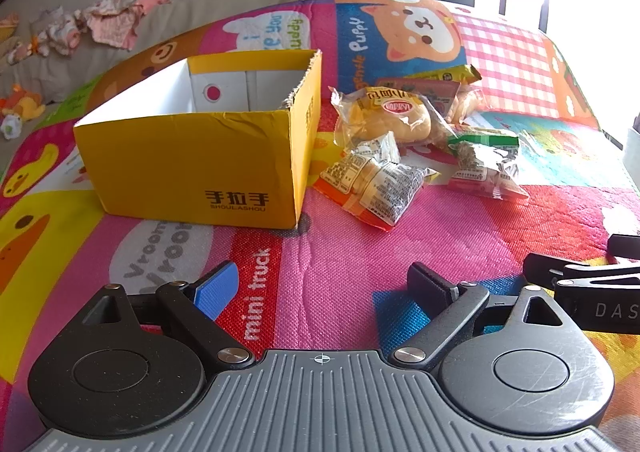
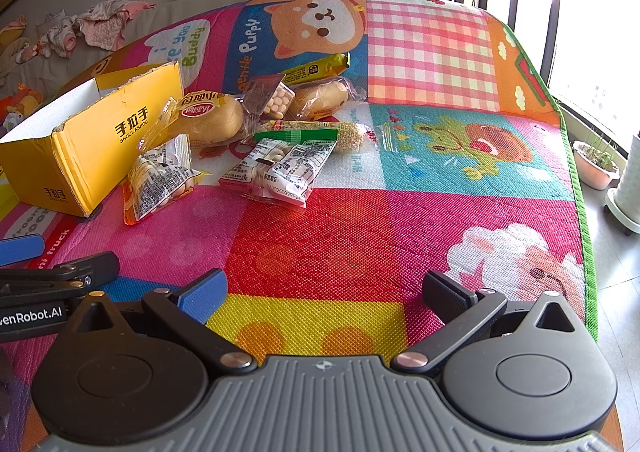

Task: Organize objects

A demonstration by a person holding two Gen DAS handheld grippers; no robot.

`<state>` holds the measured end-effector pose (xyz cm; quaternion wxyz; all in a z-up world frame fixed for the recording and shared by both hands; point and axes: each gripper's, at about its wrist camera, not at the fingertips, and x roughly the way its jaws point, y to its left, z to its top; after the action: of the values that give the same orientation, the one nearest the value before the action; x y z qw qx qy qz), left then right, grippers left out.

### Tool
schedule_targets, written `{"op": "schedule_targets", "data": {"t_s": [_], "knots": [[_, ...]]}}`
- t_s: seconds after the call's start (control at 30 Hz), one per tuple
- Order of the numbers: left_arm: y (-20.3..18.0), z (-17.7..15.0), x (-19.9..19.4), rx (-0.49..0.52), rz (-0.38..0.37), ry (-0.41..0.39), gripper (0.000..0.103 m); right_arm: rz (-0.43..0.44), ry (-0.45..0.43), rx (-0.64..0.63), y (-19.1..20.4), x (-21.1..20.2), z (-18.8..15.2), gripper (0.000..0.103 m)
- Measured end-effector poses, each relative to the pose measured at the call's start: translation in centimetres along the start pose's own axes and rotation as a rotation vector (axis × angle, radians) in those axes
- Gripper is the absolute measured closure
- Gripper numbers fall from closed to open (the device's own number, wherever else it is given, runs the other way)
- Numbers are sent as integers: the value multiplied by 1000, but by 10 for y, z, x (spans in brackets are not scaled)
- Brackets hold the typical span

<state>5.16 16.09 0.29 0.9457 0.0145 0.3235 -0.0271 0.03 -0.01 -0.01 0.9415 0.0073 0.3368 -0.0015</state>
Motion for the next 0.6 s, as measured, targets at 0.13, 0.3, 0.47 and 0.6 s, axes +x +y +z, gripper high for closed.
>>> {"op": "schedule_targets", "data": {"t_s": [0.13, 0.3, 0.47, 0.6], "knots": [[0, 0, -1, 1, 1, 0, 7, 0, 0, 0, 0, 0, 0, 0], [0, 1, 0, -1, -1, -1, 7, 0, 0, 0, 0, 0, 0, 0], [0, 1, 0, -2, -2, 0, 7, 0, 0, 0, 0, 0, 0, 0], [0, 1, 0, -5, -9, 2, 7, 0, 0, 0, 0, 0, 0, 0]]}}
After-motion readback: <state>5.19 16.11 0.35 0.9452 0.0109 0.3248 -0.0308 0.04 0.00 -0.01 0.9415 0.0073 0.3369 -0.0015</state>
